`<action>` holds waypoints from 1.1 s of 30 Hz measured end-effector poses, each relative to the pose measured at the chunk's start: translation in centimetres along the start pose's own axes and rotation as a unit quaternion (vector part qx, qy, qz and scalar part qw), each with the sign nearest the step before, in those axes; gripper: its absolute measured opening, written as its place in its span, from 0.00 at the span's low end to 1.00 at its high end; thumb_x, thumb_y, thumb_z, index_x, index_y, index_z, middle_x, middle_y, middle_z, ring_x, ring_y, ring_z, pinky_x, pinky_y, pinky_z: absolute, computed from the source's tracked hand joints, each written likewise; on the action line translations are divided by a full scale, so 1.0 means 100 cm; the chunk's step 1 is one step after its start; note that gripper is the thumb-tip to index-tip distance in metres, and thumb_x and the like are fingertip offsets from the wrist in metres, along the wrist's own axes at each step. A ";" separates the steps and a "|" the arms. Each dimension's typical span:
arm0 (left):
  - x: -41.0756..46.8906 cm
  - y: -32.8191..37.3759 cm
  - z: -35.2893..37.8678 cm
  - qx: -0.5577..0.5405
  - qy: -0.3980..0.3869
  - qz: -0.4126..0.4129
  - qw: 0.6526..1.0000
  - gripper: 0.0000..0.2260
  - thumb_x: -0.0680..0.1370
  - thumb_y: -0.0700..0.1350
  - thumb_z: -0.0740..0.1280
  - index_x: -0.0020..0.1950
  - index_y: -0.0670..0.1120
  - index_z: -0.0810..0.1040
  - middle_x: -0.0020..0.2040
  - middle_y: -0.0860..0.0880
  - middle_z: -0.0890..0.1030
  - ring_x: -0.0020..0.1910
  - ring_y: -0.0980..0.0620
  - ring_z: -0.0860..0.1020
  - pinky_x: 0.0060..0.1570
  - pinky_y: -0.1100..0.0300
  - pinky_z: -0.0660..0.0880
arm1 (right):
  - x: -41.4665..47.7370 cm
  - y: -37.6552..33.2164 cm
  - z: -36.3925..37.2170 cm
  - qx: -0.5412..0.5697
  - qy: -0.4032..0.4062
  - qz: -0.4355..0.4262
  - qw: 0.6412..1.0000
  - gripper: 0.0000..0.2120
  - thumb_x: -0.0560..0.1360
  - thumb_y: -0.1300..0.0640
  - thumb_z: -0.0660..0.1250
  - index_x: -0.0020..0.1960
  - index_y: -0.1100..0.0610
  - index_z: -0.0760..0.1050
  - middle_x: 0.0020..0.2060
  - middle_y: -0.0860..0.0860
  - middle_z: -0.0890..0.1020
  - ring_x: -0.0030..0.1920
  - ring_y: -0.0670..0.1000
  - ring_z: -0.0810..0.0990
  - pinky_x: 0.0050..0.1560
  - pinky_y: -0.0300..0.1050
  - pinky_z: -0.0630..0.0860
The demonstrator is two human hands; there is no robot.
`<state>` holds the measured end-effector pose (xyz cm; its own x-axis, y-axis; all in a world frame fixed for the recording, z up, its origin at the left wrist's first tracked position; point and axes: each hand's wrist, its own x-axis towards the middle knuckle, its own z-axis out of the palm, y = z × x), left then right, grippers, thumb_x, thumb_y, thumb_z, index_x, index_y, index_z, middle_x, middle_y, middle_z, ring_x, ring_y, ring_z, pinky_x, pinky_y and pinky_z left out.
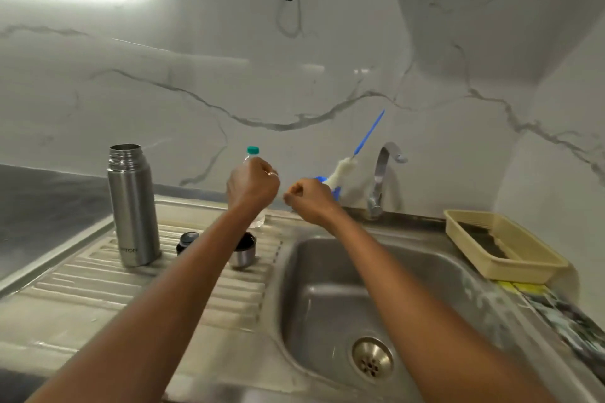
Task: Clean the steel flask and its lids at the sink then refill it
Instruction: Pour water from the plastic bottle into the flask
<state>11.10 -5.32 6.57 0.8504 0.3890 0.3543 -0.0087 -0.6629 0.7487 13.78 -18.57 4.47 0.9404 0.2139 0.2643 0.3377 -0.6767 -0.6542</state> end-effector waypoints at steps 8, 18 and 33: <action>0.097 -0.036 0.012 0.061 -0.013 0.035 0.997 0.26 0.84 0.51 0.61 0.81 0.47 0.59 0.75 0.40 0.68 0.74 0.39 0.67 0.70 0.45 0.66 | 0.090 -0.002 0.087 0.074 -0.019 0.005 0.997 0.44 0.73 0.46 0.78 0.76 0.63 0.58 0.70 0.57 0.70 0.68 0.56 0.72 0.54 0.41 0.68; 0.139 -0.042 0.026 0.021 -0.032 0.066 0.997 0.16 0.82 0.44 0.67 0.70 0.44 0.78 0.64 0.43 0.80 0.61 0.44 0.78 0.59 0.56 0.75 | 0.126 0.002 0.117 0.144 0.050 -0.012 0.988 0.25 0.74 0.53 0.76 0.58 0.60 0.64 0.41 0.48 0.72 0.40 0.48 0.73 0.41 0.41 0.70; -0.004 0.089 0.010 -0.217 -0.051 0.133 0.966 0.09 0.82 0.42 0.67 0.44 0.54 0.80 0.45 0.50 0.83 0.45 0.51 0.79 0.50 0.57 0.75 | -0.045 0.029 -0.040 0.317 0.071 -0.029 0.945 0.34 0.68 0.46 0.81 0.67 0.52 0.69 0.57 0.48 0.83 0.55 0.48 0.84 0.54 0.43 0.80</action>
<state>11.24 -11.97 12.54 0.8348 0.1626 0.5259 -0.4349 -0.3908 0.8112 10.35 -24.33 4.27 0.9199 0.1114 0.3759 0.3866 -0.0990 -0.9169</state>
